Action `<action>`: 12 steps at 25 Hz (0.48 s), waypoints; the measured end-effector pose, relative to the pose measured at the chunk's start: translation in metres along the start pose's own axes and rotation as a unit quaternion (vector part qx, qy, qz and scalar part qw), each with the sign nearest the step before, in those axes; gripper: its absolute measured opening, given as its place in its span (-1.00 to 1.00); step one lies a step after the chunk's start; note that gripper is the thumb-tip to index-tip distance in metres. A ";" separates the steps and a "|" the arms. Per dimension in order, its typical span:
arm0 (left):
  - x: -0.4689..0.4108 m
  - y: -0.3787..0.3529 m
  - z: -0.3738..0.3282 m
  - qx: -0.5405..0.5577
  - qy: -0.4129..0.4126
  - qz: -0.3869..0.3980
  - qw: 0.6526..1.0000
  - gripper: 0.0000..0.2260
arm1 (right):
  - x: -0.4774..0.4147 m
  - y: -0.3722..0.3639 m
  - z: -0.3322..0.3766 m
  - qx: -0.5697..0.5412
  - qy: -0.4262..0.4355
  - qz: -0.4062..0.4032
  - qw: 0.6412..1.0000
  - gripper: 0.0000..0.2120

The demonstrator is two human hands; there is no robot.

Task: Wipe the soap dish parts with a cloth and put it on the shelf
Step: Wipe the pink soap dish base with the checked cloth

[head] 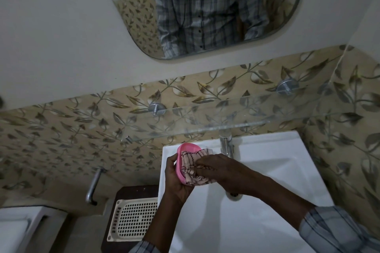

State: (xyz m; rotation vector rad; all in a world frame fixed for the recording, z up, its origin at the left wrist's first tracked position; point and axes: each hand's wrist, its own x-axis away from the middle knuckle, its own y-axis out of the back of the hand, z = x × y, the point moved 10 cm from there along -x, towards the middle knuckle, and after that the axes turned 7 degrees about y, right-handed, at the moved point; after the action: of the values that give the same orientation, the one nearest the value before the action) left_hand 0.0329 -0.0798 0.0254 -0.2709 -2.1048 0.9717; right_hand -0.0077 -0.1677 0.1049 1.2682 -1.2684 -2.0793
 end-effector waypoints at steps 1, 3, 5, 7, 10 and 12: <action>-0.001 -0.001 0.001 0.002 0.007 0.004 1.000 -0.39 | -0.001 -0.001 0.003 0.007 0.004 -0.004 1.000 -0.40; -0.003 -0.003 0.007 0.000 0.023 0.003 1.000 -0.42 | -0.006 -0.002 0.009 0.012 -0.005 -0.026 1.000 -0.52; -0.007 -0.002 0.009 0.005 0.028 -0.002 1.000 -0.41 | -0.007 0.000 0.009 0.008 -0.010 -0.043 0.999 -0.52; -0.009 0.006 0.011 -0.008 0.039 -0.017 0.999 -0.40 | -0.005 -0.004 0.011 0.007 0.016 -0.021 1.000 -0.52; -0.003 0.014 0.010 -0.052 0.043 -0.031 0.997 -0.46 | -0.003 0.000 0.004 0.051 0.078 -0.001 0.996 -0.63; -0.002 0.008 0.003 -0.068 0.020 -0.021 0.997 -0.48 | -0.012 0.007 -0.018 0.097 0.051 0.001 0.994 -0.70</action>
State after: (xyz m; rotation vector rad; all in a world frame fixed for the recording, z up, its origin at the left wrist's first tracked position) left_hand 0.0308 -0.0769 0.0171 -0.3113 -2.1340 0.7930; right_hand 0.0127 -0.1717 0.1140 1.4360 -1.4530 -1.9001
